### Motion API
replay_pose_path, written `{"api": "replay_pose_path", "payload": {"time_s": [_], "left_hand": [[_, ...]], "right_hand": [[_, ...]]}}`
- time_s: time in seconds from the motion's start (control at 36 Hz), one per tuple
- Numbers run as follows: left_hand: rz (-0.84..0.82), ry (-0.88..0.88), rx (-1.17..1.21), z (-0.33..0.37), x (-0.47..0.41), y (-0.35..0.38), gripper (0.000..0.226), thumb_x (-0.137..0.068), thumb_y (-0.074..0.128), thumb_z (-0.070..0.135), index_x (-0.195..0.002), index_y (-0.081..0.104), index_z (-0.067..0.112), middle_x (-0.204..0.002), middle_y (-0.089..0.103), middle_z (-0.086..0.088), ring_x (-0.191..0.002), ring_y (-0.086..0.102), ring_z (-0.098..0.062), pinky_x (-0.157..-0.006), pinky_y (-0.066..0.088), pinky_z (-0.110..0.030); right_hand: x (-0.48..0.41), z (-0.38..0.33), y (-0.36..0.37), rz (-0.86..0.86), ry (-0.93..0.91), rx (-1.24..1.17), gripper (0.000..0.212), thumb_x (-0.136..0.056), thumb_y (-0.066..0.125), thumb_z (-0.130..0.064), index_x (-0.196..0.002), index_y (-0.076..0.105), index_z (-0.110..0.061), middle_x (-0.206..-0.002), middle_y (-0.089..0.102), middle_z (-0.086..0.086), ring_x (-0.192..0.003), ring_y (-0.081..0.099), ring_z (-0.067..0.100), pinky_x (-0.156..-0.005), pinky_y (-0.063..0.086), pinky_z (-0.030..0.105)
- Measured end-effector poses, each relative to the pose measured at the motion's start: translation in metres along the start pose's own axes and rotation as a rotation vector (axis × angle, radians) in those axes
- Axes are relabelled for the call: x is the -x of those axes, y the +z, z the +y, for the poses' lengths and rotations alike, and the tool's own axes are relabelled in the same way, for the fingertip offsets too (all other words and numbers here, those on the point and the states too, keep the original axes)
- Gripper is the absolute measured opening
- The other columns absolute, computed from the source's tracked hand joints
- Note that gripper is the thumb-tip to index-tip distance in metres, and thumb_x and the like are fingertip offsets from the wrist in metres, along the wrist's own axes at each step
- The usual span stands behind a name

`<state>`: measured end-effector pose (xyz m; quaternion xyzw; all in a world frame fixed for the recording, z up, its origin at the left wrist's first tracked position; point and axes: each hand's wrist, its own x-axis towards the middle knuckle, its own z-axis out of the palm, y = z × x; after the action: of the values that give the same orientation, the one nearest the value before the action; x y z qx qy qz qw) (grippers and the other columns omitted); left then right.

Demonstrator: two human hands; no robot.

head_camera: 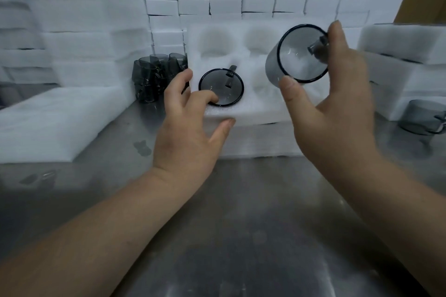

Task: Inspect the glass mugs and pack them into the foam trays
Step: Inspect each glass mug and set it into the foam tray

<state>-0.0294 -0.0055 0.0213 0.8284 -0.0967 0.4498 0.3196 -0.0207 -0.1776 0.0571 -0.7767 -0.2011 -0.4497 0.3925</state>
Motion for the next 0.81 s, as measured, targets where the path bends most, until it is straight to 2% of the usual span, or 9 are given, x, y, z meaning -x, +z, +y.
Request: {"api": "replay_pose_path", "payload": {"time_s": [0.08,0.19,0.36,0.5,0.58,0.64,0.75,0.81], "left_hand": [[0.012,0.0,0.0,-0.0003,-0.0001,0.0,0.03,-0.075,0.075,0.019,-0.099,0.059,0.013,-0.144,0.031,-0.011,-0.114,0.024,0.008,-0.084,0.019,0.011],[0.009,0.015,-0.007,0.0001,0.0002,0.0003,0.03,-0.074,0.076,0.018,-0.099,0.059,0.012,-0.143,0.031,-0.014,-0.113,0.022,0.01,-0.085,0.017,0.011],[0.011,0.018,-0.008,0.0007,0.0004,-0.0002,0.03,-0.074,0.076,0.016,-0.098,0.059,0.011,-0.143,0.032,-0.014,-0.113,0.023,0.01,-0.085,0.017,0.011],[0.013,0.024,-0.009,0.0012,0.0003,-0.0005,0.03,-0.074,0.076,0.014,-0.098,0.06,0.008,-0.141,0.033,-0.015,-0.112,0.022,0.009,-0.087,0.015,0.01],[0.009,0.019,-0.009,0.001,0.0005,-0.0003,0.03,-0.074,0.076,0.015,-0.098,0.06,0.009,-0.142,0.032,-0.014,-0.113,0.022,0.01,-0.087,0.016,0.011],[0.009,0.014,-0.009,0.0012,0.0005,-0.0003,0.03,-0.074,0.076,0.016,-0.098,0.06,0.009,-0.142,0.032,-0.013,-0.113,0.022,0.01,-0.086,0.016,0.01],[0.008,0.022,-0.011,0.0013,0.0002,-0.0003,0.03,-0.074,0.076,0.014,-0.098,0.06,0.008,-0.142,0.033,-0.014,-0.112,0.02,0.011,-0.087,0.015,0.011],[0.006,0.023,-0.011,0.0011,0.0001,-0.0006,0.03,-0.074,0.076,0.014,-0.099,0.06,0.008,-0.142,0.032,-0.014,-0.112,0.019,0.011,-0.087,0.015,0.011]], "right_hand": [[0.0006,-0.0006,0.0006,-0.014,-0.036,0.018,0.065,-0.088,0.051,-0.034,-0.144,0.029,-0.009,-0.119,0.037,-0.009,-0.109,0.034,-0.004,-0.092,0.02,-0.001],[0.0013,-0.0048,0.0016,-0.05,-0.03,0.066,0.056,-0.085,0.052,-0.037,-0.135,0.045,-0.013,-0.122,0.048,-0.001,-0.11,0.041,0.005,-0.091,0.027,0.011],[0.0018,-0.0035,0.0033,-0.039,-0.014,0.052,0.053,-0.085,0.054,-0.037,-0.131,0.049,-0.013,-0.123,0.051,0.001,-0.104,0.033,-0.008,-0.089,0.022,-0.003],[0.002,-0.0025,0.0068,-0.019,-0.012,0.054,0.048,-0.084,0.057,-0.038,-0.124,0.055,-0.011,-0.114,0.045,-0.011,-0.104,0.034,-0.01,-0.088,0.022,-0.005],[0.0017,-0.0015,0.0076,-0.026,0.012,0.054,0.049,-0.083,0.056,-0.04,-0.124,0.055,-0.013,-0.113,0.045,-0.013,-0.104,0.033,-0.011,-0.088,0.022,-0.004],[0.0015,-0.0008,0.0079,-0.039,0.027,0.054,0.05,-0.083,0.056,-0.041,-0.124,0.055,-0.013,-0.114,0.048,-0.011,-0.105,0.034,-0.009,-0.087,0.022,-0.004],[0.003,-0.0001,0.0099,-0.066,0.029,0.072,0.047,-0.083,0.061,-0.036,-0.123,0.056,-0.013,-0.12,0.056,0.002,-0.109,0.04,0.004,-0.086,0.021,-0.004],[0.0031,-0.0005,0.0103,-0.074,0.038,0.065,0.047,-0.082,0.061,-0.036,-0.123,0.056,-0.013,-0.12,0.056,0.002,-0.11,0.04,0.005,-0.086,0.021,-0.004]]}}
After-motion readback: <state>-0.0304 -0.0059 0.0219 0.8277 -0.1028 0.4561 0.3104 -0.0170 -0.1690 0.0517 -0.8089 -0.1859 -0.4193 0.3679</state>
